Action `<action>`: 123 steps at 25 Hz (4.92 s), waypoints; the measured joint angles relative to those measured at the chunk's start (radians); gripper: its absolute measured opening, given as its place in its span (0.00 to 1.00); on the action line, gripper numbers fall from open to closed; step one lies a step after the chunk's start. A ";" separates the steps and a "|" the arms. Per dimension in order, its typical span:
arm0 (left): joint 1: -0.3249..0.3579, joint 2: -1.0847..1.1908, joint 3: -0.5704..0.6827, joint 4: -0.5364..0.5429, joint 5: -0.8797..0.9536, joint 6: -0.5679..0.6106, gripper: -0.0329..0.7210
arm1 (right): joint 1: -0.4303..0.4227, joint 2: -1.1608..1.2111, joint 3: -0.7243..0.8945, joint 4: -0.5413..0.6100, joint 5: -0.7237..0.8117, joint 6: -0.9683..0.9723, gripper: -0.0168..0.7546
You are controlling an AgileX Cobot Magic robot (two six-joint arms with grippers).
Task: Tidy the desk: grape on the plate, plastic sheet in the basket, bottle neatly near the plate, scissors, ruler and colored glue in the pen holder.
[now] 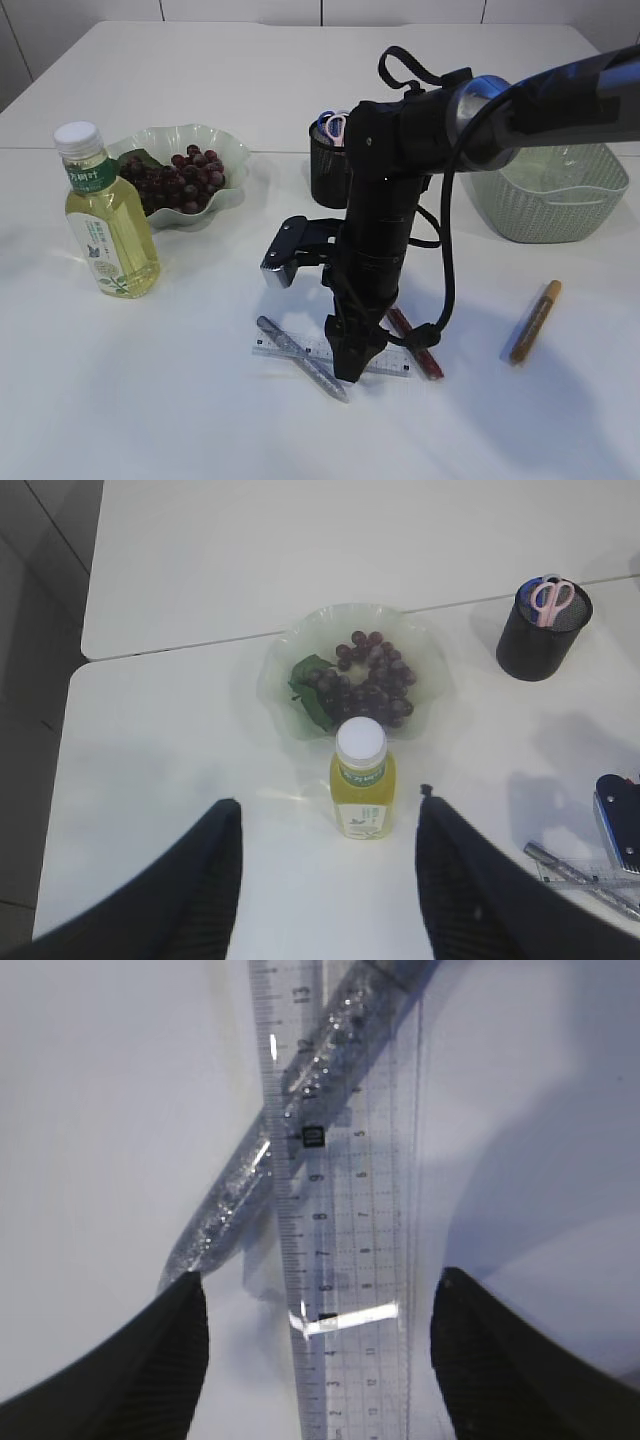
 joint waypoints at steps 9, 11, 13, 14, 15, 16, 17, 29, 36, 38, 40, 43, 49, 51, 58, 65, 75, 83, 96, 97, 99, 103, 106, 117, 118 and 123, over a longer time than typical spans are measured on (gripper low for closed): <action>0.000 0.000 0.000 0.000 0.000 0.000 0.59 | 0.000 0.001 0.000 -0.007 -0.037 0.000 0.70; 0.000 0.000 0.000 0.001 0.000 0.000 0.59 | 0.000 0.001 0.000 -0.009 -0.038 0.000 0.70; 0.000 0.000 0.000 0.001 0.000 0.000 0.59 | 0.000 0.001 0.000 -0.012 -0.038 0.000 0.70; 0.000 0.000 0.000 0.001 0.000 0.000 0.59 | 0.000 0.001 0.000 -0.013 -0.038 0.000 0.70; 0.000 0.000 0.000 0.001 0.000 0.000 0.59 | 0.000 0.001 0.000 -0.013 -0.038 0.000 0.70; 0.000 0.000 0.000 0.001 0.000 0.000 0.59 | 0.000 0.001 0.000 -0.013 -0.038 0.000 0.70; 0.000 0.000 0.000 0.001 0.000 0.000 0.59 | 0.000 0.001 0.000 -0.014 -0.038 0.000 0.70; 0.000 0.000 0.000 0.001 0.000 0.000 0.59 | 0.000 0.017 0.000 -0.014 -0.040 0.000 0.70; 0.000 0.000 0.000 0.001 0.000 0.000 0.59 | 0.000 0.018 0.000 -0.014 -0.043 0.000 0.70; 0.000 0.000 0.000 0.001 0.000 0.000 0.59 | 0.000 0.018 0.000 -0.014 -0.047 0.000 0.70; 0.000 0.000 0.000 0.001 0.000 0.000 0.59 | 0.000 0.018 0.000 -0.014 -0.049 0.000 0.70; 0.000 0.000 0.000 0.001 0.000 0.000 0.59 | 0.000 0.018 0.000 -0.014 -0.055 0.000 0.70; 0.000 0.000 0.000 0.001 0.000 0.000 0.59 | 0.000 0.018 0.000 -0.014 -0.063 0.000 0.63; 0.000 0.000 0.000 0.001 0.000 0.000 0.59 | 0.000 0.019 0.000 -0.014 -0.065 0.000 0.63; 0.000 0.000 0.000 0.001 0.000 0.000 0.59 | 0.000 0.021 0.000 -0.001 -0.065 0.000 0.62; 0.000 0.000 0.000 0.001 0.000 0.000 0.59 | 0.000 0.027 -0.007 0.003 -0.059 0.000 0.62; 0.000 0.000 0.000 0.004 0.000 0.000 0.59 | 0.000 0.029 -0.011 0.005 -0.055 0.000 0.62; 0.000 0.000 0.000 0.004 0.000 0.000 0.59 | 0.000 0.029 -0.011 -0.005 -0.057 0.000 0.54; 0.000 0.000 0.000 0.004 0.000 0.000 0.59 | 0.000 0.031 -0.011 -0.027 -0.069 0.000 0.43; 0.000 0.000 0.000 0.004 0.000 0.000 0.59 | 0.000 0.031 -0.011 -0.027 -0.069 0.000 0.43; 0.000 0.000 0.000 0.004 0.000 0.000 0.59 | 0.000 0.031 -0.011 -0.027 -0.069 0.002 0.42; 0.000 0.000 0.000 0.004 0.000 0.000 0.59 | 0.000 0.031 -0.011 -0.027 -0.069 0.044 0.41; 0.000 0.000 0.000 0.004 0.000 0.000 0.59 | 0.000 0.031 -0.011 -0.027 -0.069 0.069 0.40; 0.000 0.000 0.000 0.004 0.000 0.000 0.58 | 0.000 0.042 -0.046 -0.027 0.011 0.132 0.40; 0.000 0.000 0.000 0.004 0.000 0.000 0.58 | 0.000 0.044 -0.057 -0.028 0.018 0.136 0.40; 0.000 0.000 0.000 0.004 0.000 0.000 0.58 | 0.000 0.044 -0.094 -0.028 0.037 0.174 0.40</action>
